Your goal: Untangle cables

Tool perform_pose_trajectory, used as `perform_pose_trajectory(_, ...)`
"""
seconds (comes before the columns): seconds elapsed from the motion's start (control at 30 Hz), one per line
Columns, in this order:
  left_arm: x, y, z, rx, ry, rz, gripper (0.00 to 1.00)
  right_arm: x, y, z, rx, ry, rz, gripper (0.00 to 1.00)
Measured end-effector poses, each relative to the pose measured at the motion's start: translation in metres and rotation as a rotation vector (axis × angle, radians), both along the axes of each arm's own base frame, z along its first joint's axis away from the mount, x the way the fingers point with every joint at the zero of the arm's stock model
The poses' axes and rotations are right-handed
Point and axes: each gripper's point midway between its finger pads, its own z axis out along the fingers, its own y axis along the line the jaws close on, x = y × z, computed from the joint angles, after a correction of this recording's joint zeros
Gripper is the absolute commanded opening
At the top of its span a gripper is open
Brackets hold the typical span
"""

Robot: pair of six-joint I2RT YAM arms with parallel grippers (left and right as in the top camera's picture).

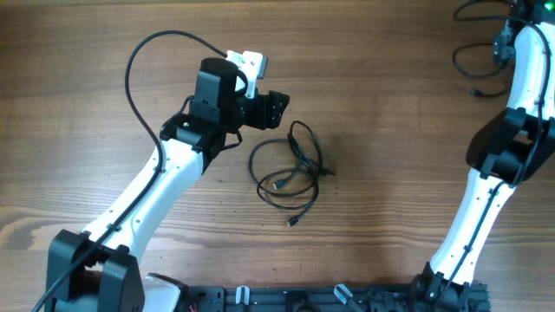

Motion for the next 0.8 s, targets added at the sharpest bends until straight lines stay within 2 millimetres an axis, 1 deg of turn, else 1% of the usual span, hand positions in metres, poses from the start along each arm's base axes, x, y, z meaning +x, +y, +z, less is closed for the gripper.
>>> perform_pose_trajectory(0.03, 0.000, 0.000, 0.000, 0.000, 0.000, 0.000, 0.77, -0.006, -0.003, -0.002, 0.004, 0.033, 0.008, 1.00)
perform_pose_trajectory(0.1, 0.000, 0.000, 0.000, 0.000, 0.000, 0.000, 0.77, -0.008, -0.009, -0.002, 0.012, 0.024, 0.005, 1.00)
perform_pose_trajectory(0.2, 0.000, 0.000, 0.000, 0.000, 0.000, 0.000, 0.77, -0.002, -0.022, 0.002, 0.022, -0.099, -0.087, 1.00)
perform_pose_trajectory(0.27, 0.000, 0.000, 0.000, 0.000, 0.000, 0.000, 0.77, 0.003, -0.022, -0.001, 0.083, -0.197, -0.153, 1.00)
perform_pose_trajectory(0.3, 0.000, 0.000, 0.000, 0.000, 0.000, 0.000, 0.77, 0.010, -0.016, -0.005, 0.160, -0.262, -0.171, 1.00)
perform_pose_trajectory(0.33, 0.000, 0.000, 0.000, 0.000, 0.000, 0.000, 0.77, 0.018, -0.008, -0.008, 0.240, -0.317, -0.177, 1.00)
perform_pose_trajectory(0.37, 0.000, 0.000, 0.000, 0.000, 0.000, 0.000, 0.77, 0.030, 0.008, -0.012, 0.375, -0.382, -0.168, 1.00)
perform_pose_trajectory(0.43, 0.000, 0.000, 0.000, 0.000, 0.000, 0.000, 0.77, 0.044, 0.037, -0.014, 0.565, -0.440, -0.129, 1.00)
perform_pose_trajectory(0.5, 0.000, 0.000, 0.000, 0.000, 0.000, 0.000, 0.77, 0.049, 0.065, -0.016, 0.727, -0.448, -0.102, 1.00)
perform_pose_trajectory(0.53, 0.000, 0.000, 0.000, 0.000, 0.000, 0.000, 0.77, 0.045, 0.076, -0.018, 0.779, -0.427, -0.098, 0.99)
perform_pose_trajectory(0.57, 0.000, 0.000, 0.000, 0.000, 0.000, 0.000, 0.77, 0.043, 0.083, -0.020, 0.811, -0.412, -0.098, 0.95)
perform_pose_trajectory(0.63, 0.000, 0.000, 0.000, 0.000, 0.000, 0.000, 0.75, 0.024, 0.102, -0.027, 0.903, -0.330, -0.129, 0.91)
perform_pose_trajectory(0.67, 0.000, 0.000, 0.000, 0.000, -0.001, 0.000, 0.73, 0.018, 0.108, -0.028, 0.932, -0.304, -0.142, 0.91)
perform_pose_trajectory(0.73, 0.001, 0.000, 0.001, -0.001, -0.004, 0.000, 0.71, 0.005, 0.127, -0.027, 1.023, -0.247, -0.149, 0.89)
perform_pose_trajectory(0.8, 0.001, 0.000, 0.001, -0.007, -0.003, 0.005, 0.70, -0.006, 0.155, -0.018, 1.135, -0.192, -0.102, 0.88)
